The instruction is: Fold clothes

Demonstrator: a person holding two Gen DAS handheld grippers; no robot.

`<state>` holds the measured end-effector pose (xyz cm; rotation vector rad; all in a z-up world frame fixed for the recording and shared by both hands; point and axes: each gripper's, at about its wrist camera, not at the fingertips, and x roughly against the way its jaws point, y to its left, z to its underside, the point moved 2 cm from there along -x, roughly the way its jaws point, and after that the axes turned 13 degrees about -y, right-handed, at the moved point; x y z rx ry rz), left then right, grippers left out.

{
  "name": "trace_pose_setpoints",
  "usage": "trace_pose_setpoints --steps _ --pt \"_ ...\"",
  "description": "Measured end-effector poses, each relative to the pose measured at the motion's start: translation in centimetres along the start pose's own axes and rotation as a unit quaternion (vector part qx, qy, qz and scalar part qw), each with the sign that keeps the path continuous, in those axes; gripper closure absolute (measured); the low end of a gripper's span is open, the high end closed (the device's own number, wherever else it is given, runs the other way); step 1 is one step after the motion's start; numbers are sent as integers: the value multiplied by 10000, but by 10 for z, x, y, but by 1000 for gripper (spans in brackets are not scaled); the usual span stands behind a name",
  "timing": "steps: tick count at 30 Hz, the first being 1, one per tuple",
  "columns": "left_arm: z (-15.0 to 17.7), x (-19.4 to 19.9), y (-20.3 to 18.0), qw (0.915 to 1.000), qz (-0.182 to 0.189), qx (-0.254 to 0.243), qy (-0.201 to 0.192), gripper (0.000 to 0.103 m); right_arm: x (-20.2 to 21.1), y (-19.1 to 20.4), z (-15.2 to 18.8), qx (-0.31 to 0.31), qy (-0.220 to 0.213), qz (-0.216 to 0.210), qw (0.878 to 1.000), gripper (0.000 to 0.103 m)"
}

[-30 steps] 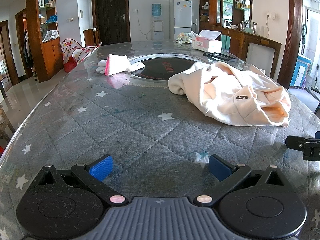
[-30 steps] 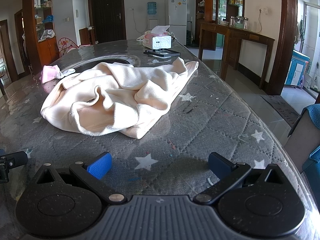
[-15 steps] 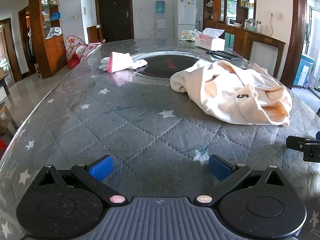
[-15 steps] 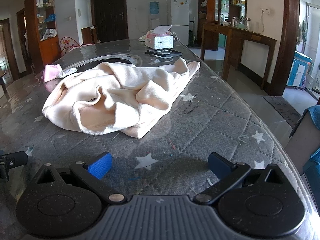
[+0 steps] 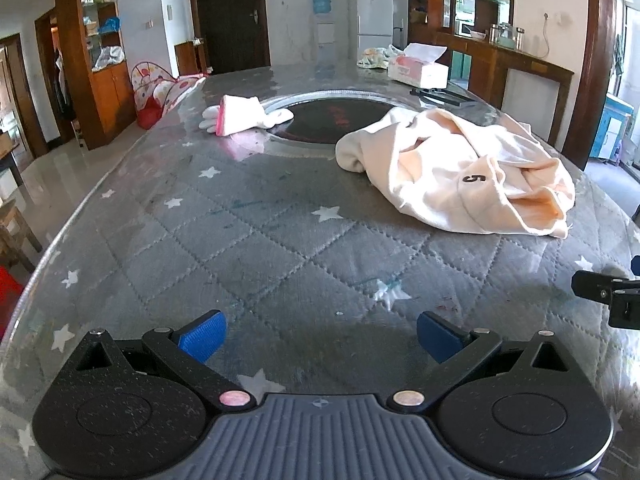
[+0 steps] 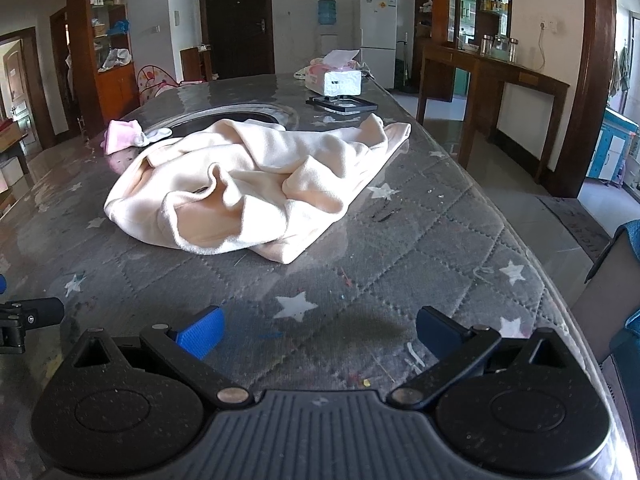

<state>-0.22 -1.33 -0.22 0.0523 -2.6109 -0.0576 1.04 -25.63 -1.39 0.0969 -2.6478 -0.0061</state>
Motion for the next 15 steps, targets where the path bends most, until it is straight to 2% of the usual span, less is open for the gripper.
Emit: trace_pose_setpoints --steps 15 --pt "-12 16 -12 9999 38 -121 15 0 12 2 -5 108 -45 -98 9999 0"
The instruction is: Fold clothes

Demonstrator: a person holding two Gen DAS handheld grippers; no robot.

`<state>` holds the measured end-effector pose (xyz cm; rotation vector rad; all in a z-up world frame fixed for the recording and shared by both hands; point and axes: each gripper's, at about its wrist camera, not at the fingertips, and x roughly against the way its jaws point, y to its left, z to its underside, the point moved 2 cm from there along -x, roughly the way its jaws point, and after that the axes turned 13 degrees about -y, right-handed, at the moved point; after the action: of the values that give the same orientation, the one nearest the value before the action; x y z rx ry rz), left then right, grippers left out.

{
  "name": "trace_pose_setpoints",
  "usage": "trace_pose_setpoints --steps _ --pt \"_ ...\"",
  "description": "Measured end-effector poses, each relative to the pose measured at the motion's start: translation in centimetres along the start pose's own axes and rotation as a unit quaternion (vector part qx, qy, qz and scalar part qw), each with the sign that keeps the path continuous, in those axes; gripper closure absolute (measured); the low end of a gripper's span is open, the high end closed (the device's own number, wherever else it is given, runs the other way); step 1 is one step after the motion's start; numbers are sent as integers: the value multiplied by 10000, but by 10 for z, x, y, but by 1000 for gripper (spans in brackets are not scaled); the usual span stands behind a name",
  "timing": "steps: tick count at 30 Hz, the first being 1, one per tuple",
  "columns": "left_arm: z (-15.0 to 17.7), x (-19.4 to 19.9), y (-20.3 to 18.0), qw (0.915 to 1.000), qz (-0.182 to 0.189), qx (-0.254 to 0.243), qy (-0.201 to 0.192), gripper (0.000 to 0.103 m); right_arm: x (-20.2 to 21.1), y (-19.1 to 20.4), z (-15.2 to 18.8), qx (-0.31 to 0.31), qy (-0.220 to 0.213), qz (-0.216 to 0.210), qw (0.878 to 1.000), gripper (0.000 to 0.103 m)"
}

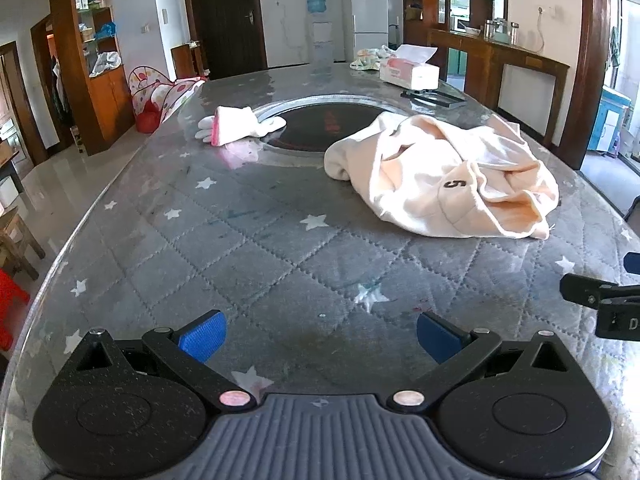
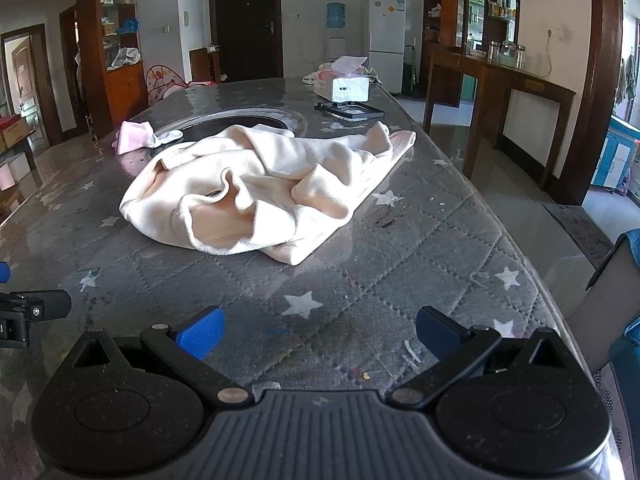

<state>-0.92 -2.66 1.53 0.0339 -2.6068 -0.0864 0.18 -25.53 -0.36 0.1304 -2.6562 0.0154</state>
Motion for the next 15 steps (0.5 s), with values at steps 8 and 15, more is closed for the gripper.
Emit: trace_pose_setpoints --steps 8,15 --pt "-6 7 -9 9999 51 -77 -51 0 7 1 -3 20 -51 -45 10000 0" --pt "-10 13 -13 9999 80 -65 -84 0 14 1 -3 45 -53 -90 9999 0"
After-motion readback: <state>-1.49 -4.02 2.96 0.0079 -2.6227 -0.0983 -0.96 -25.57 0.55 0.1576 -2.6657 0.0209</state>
